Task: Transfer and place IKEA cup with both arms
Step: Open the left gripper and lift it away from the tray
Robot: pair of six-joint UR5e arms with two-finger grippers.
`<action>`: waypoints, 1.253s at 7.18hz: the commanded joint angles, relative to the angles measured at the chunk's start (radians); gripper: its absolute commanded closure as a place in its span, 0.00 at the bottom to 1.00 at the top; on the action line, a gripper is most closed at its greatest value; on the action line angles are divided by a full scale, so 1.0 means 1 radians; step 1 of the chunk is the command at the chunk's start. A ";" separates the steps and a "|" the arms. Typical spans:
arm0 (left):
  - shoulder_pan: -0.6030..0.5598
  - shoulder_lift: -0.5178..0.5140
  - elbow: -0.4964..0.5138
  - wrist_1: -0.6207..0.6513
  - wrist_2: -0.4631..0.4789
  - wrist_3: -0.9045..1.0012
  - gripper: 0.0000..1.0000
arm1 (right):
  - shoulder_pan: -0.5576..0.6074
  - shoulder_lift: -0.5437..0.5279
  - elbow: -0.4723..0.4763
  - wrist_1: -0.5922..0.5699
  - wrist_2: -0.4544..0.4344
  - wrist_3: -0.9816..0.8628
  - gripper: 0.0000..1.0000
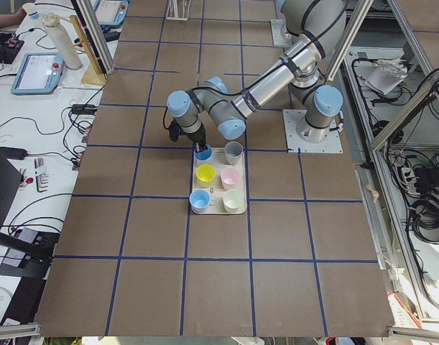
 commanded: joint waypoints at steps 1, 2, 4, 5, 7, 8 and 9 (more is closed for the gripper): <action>-0.004 0.002 0.002 -0.012 -0.007 -0.003 0.19 | -0.002 0.000 0.000 0.001 0.000 0.000 0.00; -0.016 0.030 0.002 -0.022 -0.020 -0.004 0.14 | -0.002 0.000 0.000 0.000 0.000 0.000 0.00; -0.016 0.085 0.020 -0.048 -0.037 -0.004 0.07 | 0.001 0.000 0.000 0.000 0.000 0.000 0.00; -0.025 0.125 0.020 -0.065 -0.037 -0.006 0.02 | 0.000 0.000 -0.001 0.000 0.000 0.000 0.00; -0.091 0.209 0.022 -0.082 -0.036 -0.081 0.00 | -0.002 0.000 0.000 -0.002 0.002 0.000 0.00; -0.146 0.255 0.028 -0.091 -0.033 -0.128 0.00 | -0.002 0.000 0.000 -0.002 0.002 0.000 0.00; -0.201 0.296 0.049 -0.138 -0.027 -0.179 0.00 | -0.002 0.000 -0.001 0.000 0.002 0.000 0.00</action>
